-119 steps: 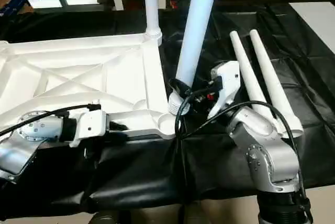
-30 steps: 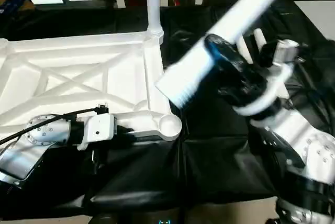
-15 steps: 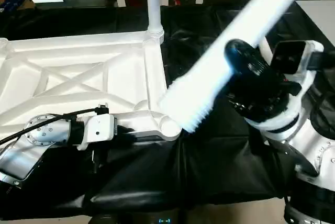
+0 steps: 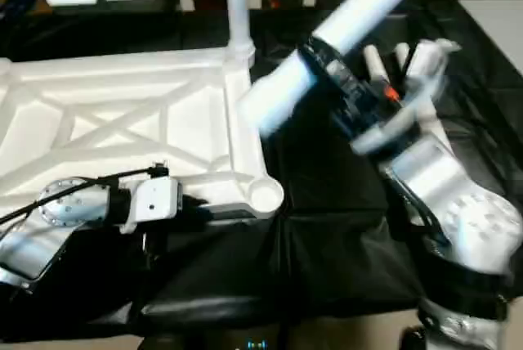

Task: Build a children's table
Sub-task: Pick table leg

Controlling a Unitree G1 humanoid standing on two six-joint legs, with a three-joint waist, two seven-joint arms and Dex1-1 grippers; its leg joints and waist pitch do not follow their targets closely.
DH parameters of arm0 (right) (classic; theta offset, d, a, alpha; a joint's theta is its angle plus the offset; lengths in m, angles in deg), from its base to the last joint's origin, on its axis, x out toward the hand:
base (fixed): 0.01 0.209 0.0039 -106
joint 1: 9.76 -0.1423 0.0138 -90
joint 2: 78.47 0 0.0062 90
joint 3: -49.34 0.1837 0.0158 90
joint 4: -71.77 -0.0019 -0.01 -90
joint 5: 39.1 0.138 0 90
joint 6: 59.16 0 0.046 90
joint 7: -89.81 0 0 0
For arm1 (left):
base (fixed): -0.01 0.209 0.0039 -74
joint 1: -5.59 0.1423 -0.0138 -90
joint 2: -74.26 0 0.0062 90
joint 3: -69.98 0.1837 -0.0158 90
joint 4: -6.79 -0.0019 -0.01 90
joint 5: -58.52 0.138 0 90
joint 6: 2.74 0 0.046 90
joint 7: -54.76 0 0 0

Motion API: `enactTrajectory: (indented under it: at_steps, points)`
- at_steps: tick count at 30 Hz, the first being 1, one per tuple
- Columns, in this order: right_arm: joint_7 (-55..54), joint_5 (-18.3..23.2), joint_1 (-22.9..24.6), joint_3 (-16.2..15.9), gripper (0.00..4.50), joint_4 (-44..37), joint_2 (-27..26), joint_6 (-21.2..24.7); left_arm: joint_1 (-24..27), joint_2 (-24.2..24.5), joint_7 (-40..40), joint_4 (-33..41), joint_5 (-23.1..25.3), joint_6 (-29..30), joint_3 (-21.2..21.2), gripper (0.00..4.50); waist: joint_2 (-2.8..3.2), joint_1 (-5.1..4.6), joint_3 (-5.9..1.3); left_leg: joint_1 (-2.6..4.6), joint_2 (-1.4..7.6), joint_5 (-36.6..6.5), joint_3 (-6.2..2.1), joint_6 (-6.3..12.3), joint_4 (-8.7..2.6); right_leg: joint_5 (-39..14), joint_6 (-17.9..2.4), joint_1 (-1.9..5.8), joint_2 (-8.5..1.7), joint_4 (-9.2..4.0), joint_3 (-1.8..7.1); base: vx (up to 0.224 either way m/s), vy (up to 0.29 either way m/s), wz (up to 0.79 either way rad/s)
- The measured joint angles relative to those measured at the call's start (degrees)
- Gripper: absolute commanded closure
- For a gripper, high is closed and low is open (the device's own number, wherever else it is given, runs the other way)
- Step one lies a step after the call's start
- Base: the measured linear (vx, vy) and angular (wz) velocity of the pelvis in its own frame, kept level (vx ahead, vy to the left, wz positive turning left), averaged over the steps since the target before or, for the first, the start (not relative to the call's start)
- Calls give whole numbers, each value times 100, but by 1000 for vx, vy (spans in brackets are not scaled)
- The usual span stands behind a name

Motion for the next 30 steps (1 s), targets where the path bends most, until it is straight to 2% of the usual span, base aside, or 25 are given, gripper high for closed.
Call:
enactTrajectory:
  at_steps: [5,11,15,17,25,30]
  points:
    - [-97,788,9,-57,263,-326,24,-40,-2,3,6,23,-9,7,-23,448,17,2,7,3,4,1,2,-1,-13,2,10,2,2,12,-3,0,0,0]
    - [51,1335,127,-58,263,-502,42,137,-6,2,21,64,-7,48,-15,448,16,6,10,2,4,1,5,-1,-11,-6,19,6,0,9,-1,0,0,0]
    - [200,1809,151,200,263,-502,-135,146,-13,3,36,65,-7,64,-24,448,20,-9,29,4,4,1,5,0,-13,-21,43,6,-1,9,-1,0,0,0]
    - [253,1892,140,296,263,-502,-181,129,-12,4,38,69,-7,65,-28,448,22,-9,31,4,4,1,5,-1,-13,-22,46,6,-1,9,-1,0,0,0]
    - [175,1904,136,297,263,-502,-314,52,4,21,37,118,-11,75,-23,448,22,-7,40,2,3,1,5,-1,-13,-9,24,6,-1,8,-1,0,0,0]
    - [-661,1927,38,254,263,-369,-410,-317,9,29,45,125,-13,93,-30,448,23,-15,45,4,3,1,5,-1,-13,-17,37,6,-1,8,0,0,0,0]
